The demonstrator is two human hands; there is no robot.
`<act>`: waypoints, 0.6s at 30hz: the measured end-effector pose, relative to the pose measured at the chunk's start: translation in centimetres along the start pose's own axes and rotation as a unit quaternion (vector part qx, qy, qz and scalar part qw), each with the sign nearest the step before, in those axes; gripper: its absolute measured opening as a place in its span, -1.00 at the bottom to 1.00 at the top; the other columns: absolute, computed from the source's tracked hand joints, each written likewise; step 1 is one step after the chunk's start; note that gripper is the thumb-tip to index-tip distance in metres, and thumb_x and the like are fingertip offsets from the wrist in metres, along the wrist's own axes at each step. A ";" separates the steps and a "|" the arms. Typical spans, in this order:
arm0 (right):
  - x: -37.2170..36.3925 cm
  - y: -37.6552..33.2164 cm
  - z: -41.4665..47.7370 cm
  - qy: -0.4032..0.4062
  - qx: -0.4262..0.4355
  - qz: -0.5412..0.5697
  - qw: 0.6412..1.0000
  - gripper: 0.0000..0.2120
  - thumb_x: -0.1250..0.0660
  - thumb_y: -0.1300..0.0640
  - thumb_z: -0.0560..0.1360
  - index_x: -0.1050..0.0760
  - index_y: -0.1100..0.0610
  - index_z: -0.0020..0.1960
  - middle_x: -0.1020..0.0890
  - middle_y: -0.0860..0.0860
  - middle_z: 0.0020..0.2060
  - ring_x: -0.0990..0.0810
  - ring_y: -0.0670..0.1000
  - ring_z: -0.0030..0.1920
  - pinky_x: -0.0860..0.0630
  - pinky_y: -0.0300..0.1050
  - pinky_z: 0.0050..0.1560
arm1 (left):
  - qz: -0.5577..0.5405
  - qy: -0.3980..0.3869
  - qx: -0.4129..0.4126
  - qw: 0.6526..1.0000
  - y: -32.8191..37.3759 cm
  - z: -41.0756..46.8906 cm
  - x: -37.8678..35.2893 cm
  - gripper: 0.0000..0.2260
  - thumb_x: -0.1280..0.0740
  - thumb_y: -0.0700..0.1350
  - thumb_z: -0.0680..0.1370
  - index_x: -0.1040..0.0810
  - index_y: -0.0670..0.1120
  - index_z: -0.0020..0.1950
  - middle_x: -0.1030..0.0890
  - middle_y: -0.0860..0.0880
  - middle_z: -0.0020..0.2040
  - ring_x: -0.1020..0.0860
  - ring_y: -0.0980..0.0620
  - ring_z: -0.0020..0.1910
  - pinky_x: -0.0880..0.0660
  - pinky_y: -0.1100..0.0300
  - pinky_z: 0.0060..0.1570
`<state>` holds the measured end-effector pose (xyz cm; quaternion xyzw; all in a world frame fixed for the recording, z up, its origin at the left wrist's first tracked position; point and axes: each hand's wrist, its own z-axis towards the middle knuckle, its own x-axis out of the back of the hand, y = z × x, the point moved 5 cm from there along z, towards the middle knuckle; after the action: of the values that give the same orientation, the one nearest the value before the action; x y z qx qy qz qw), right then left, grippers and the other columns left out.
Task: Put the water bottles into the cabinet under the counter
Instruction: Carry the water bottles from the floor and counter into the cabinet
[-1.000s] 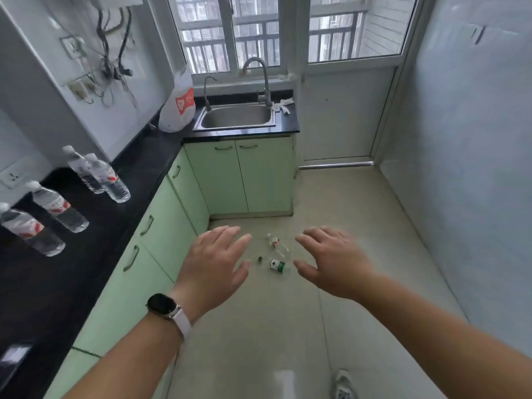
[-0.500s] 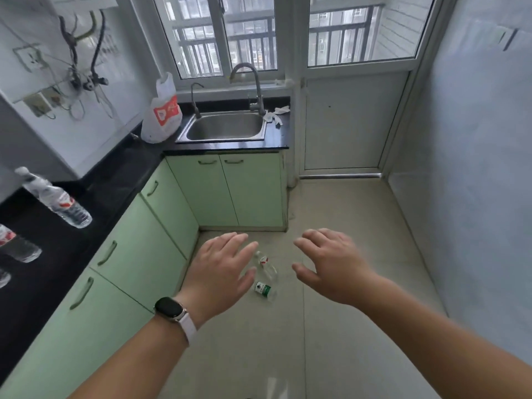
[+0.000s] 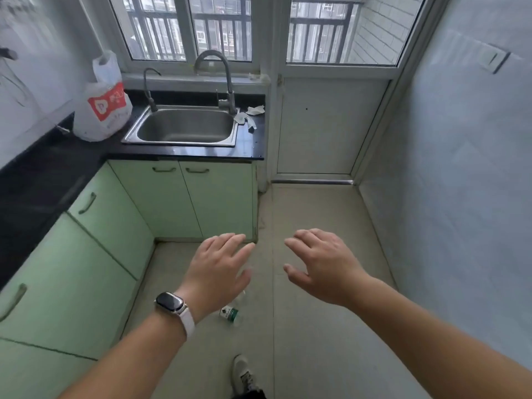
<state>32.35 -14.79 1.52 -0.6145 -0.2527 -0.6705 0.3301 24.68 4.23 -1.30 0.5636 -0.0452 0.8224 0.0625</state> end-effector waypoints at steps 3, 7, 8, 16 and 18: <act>0.0 1.7 4.7 0.002 -0.002 -0.015 1.000 -0.47 -0.15 -0.25 0.48 -0.53 0.06 0.27 -0.59 0.03 0.16 -0.54 0.12 0.17 -0.47 0.03 0.16 | -0.017 -0.007 0.002 1.000 -2.8 3.9 -1.3 -0.60 -0.23 0.08 0.49 -0.65 -0.07 0.20 -0.64 -0.09 0.19 -0.60 -0.15 0.18 -0.52 -0.06 0.18; -0.2 2.0 11.0 0.031 0.014 -0.017 0.999 -0.48 -0.18 -0.24 0.47 -0.55 0.08 0.23 -0.61 0.04 0.12 -0.56 0.13 0.13 -0.49 0.03 0.12 | -0.009 -0.023 -0.003 1.000 -6.7 8.6 -2.3 -0.60 -0.23 0.09 0.48 -0.63 -0.06 0.20 -0.65 -0.11 0.18 -0.60 -0.15 0.18 -0.53 -0.08 0.18; -0.2 2.0 12.3 0.039 0.018 -0.015 0.999 -0.48 -0.18 -0.24 0.47 -0.56 0.08 0.23 -0.61 0.04 0.12 -0.56 0.13 0.13 -0.49 0.03 0.12 | -0.006 -0.025 0.001 1.000 -7.7 9.6 -2.4 -0.60 -0.22 0.09 0.48 -0.62 -0.05 0.20 -0.65 -0.11 0.18 -0.60 -0.16 0.18 -0.53 -0.08 0.18; -1.7 3.3 22.5 0.035 0.085 0.007 0.996 -0.47 -0.17 -0.25 0.47 -0.57 0.08 0.23 -0.61 0.03 0.12 -0.57 0.12 0.12 -0.50 0.02 0.11 | 0.008 -0.022 0.088 0.996 -14.8 13.2 -3.5 -0.59 -0.22 0.09 0.47 -0.64 -0.06 0.20 -0.65 -0.11 0.17 -0.60 -0.16 0.18 -0.54 -0.08 0.16; -2.7 3.4 25.4 0.037 0.115 0.021 0.992 -0.47 -0.17 -0.25 0.47 -0.57 0.08 0.22 -0.62 0.02 0.11 -0.58 0.13 0.11 -0.50 0.02 0.10 | 0.014 -0.018 0.126 0.992 -16.3 13.4 -4.4 -0.60 -0.22 0.09 0.47 -0.65 -0.05 0.18 -0.66 -0.11 0.17 -0.60 -0.14 0.17 -0.54 -0.06 0.16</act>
<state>51.69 2.20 1.61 -0.5528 -0.3024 -0.6521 0.4217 41.16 18.16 -0.52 0.5811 0.0499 0.8120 -0.0215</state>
